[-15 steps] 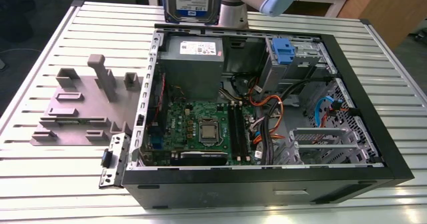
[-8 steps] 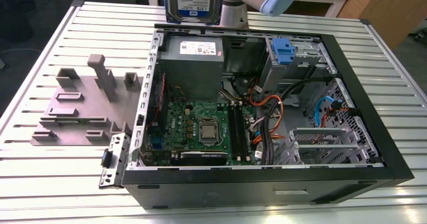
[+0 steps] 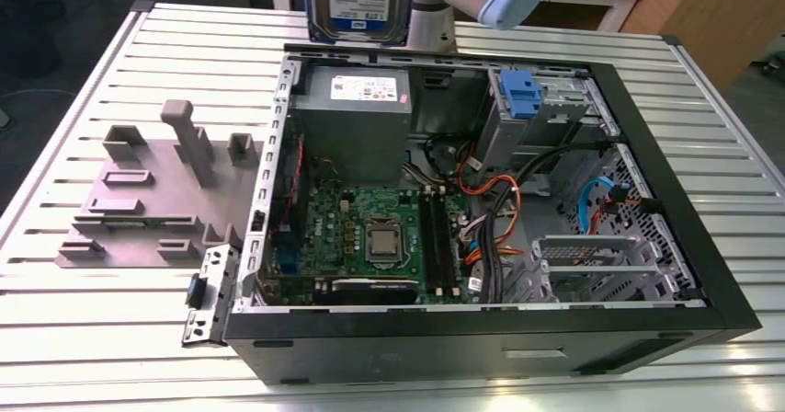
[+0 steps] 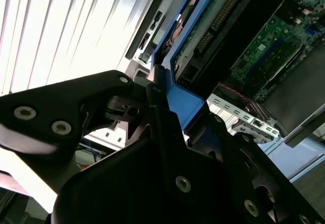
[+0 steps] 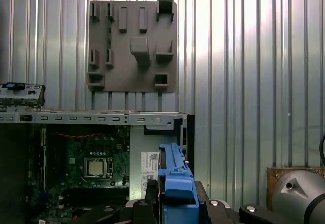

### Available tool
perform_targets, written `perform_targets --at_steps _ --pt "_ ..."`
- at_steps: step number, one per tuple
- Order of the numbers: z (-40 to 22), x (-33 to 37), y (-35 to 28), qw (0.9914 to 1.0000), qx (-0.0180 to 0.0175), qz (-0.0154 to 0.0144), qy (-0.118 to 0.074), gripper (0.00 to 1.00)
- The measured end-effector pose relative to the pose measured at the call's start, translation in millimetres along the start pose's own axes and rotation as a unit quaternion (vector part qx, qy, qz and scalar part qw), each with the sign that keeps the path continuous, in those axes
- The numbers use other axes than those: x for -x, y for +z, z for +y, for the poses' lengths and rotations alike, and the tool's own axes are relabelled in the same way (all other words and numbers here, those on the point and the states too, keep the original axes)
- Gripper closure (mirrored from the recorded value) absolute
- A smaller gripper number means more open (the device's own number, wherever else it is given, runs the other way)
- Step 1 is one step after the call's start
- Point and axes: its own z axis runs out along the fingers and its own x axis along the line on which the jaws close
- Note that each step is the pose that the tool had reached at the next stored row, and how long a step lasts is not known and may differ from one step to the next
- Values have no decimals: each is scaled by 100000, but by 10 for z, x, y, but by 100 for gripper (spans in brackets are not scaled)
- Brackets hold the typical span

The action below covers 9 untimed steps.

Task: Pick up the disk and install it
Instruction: 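Pick up the disk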

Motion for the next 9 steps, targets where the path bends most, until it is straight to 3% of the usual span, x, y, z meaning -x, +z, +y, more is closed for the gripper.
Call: perform_targets --at_steps 9 --pt "-36 0 0 100000 -1 -2 3 64"
